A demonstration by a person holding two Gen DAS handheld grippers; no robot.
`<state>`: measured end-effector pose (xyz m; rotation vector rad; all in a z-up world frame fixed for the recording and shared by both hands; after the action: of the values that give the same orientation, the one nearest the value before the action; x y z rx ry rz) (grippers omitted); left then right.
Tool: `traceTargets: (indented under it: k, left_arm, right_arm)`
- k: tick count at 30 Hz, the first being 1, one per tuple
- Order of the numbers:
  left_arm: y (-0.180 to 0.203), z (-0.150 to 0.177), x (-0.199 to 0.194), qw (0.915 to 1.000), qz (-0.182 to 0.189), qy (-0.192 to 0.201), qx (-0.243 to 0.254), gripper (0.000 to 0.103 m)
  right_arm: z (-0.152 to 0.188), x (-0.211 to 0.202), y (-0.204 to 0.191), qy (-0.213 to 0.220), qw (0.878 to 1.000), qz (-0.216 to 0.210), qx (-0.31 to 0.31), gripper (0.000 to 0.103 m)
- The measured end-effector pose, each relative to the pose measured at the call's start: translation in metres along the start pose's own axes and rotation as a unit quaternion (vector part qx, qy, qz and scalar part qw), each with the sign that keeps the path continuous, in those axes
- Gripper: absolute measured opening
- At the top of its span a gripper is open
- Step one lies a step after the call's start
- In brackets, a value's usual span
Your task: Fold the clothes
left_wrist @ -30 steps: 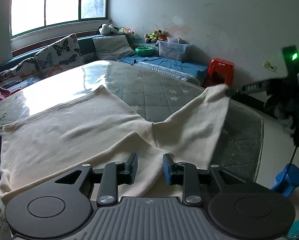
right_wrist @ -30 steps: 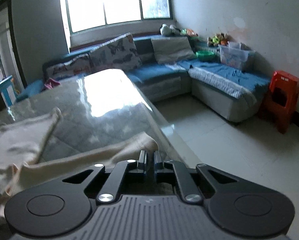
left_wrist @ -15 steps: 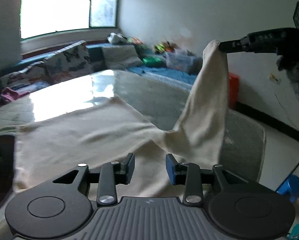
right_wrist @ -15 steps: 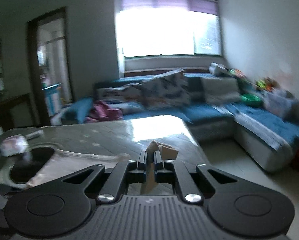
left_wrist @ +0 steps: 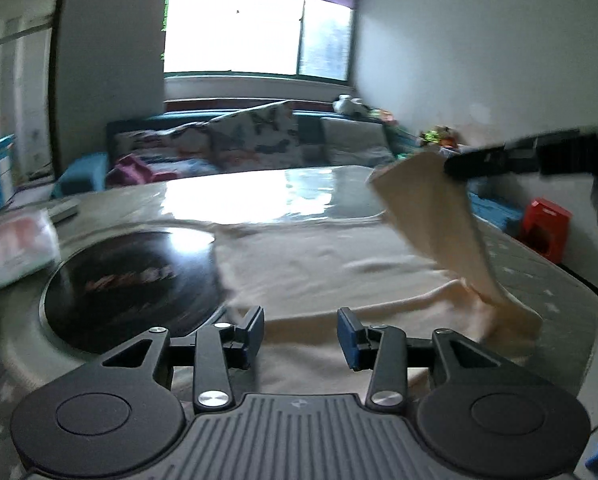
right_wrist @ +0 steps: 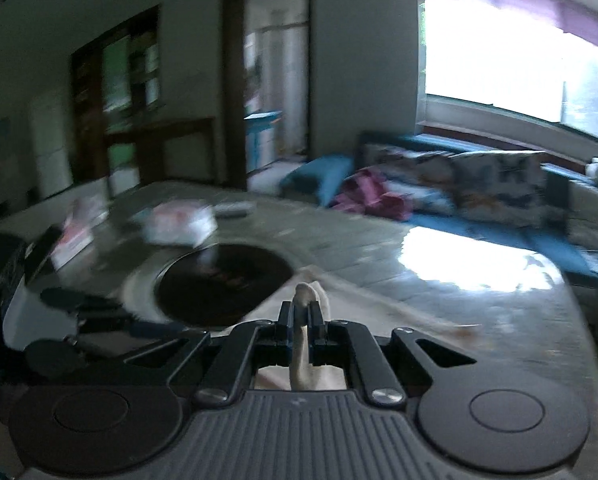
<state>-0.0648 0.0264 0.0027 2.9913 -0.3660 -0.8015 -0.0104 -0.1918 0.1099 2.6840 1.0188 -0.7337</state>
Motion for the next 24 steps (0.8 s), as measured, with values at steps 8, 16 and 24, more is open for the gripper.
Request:
traceTargets:
  k: [8,16,24]
  left_arm:
    - [-0.014,0.01,-0.01,0.9996,-0.018,-0.003,-0.022,0.043]
    - [0.0,0.01,-0.004,0.9998,0.013,-0.011,-0.008,0.042]
    - [0.018,0.017,0.009,0.9987,0.028,-0.041,0.005,0.043]
  right_arm:
    - [0.02,0.043,-0.046,-0.059,0.995,-0.073,-0.028,0.007]
    - [0.041,0.01,-0.003,-0.079,0.996,-0.017,-0.021,0.011]
    - [0.1,-0.027,0.042,-0.139,0.989,0.056,0.016,0.025]
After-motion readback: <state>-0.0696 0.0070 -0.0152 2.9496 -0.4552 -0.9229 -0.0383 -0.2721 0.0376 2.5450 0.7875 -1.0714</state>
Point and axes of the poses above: each gripper's, at about its wrist camera, not at the fingertips, and x roughly the way its jaws point, y to its right, z to its underside, the point moved 3 cm from there along x, roughly the way its jaws point
